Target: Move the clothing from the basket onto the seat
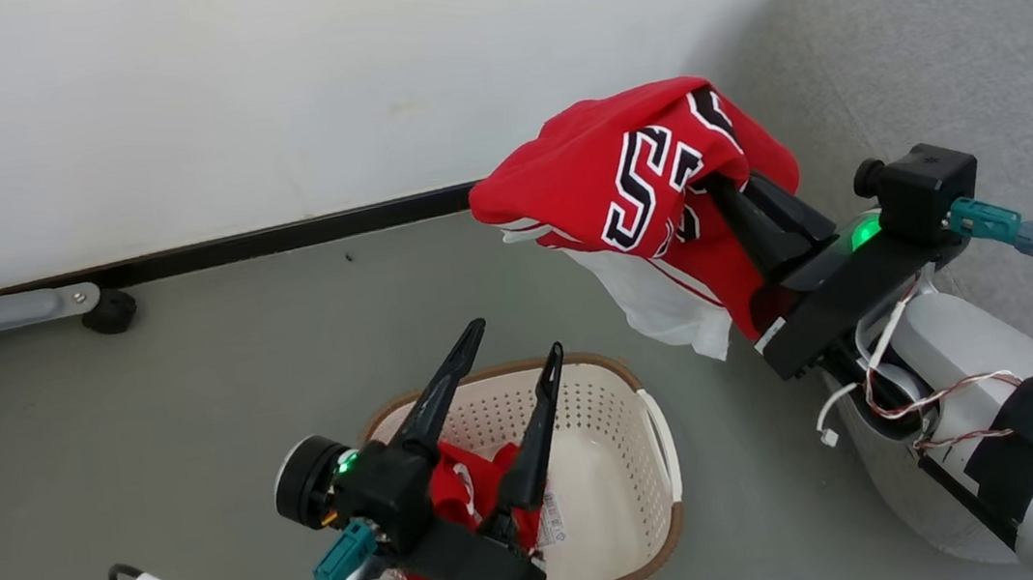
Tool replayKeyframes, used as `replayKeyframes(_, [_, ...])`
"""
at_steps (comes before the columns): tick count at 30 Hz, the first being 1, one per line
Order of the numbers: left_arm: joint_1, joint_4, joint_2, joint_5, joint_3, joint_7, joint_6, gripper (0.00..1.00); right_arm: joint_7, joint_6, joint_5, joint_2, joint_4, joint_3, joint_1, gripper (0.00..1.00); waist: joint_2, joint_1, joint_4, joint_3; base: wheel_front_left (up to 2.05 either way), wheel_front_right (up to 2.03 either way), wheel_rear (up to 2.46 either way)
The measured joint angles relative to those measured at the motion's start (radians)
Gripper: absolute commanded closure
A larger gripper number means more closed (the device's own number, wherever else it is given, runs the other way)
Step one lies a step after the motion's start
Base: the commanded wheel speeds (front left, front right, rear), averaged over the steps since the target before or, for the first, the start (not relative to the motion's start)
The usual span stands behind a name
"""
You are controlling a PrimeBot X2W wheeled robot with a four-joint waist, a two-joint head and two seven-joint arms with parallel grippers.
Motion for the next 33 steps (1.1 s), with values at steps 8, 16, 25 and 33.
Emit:
replayKeyframes(8, [0.011,0.026,-0.012,0.007,-0.02,0.0,-0.015,0.0,0.0,0.0,-0.005,-0.016,0.001,-0.033,0.0,1.0,0.0,0.0,-0.071,0.006,0.0,0.0,0.0])
replayKeyframes(16, [0.014,0.049,-0.022,0.008,-0.027,0.0,-0.023,0.0,0.0,0.0,-0.01,-0.017,0.003,-0.046,0.001,1.0,0.0,-0.0001,-0.128,0.002,0.0,0.0,0.0])
replayKeyframes(25, [0.018,0.074,-0.026,0.034,-0.04,0.0,-0.031,0.0,0.0,0.0,-0.017,-0.034,-0.013,-0.095,0.025,1.0,0.0,0.0,-0.2,0.006,0.0,0.0,0.0])
replayKeyframes(33, [0.011,0.102,-0.03,0.059,-0.05,0.0,-0.031,0.0,0.0,-0.001,-0.056,-0.092,-0.013,-0.191,0.025,1.0,0.0,0.0,-0.23,0.057,0.0,0.0,0.0])
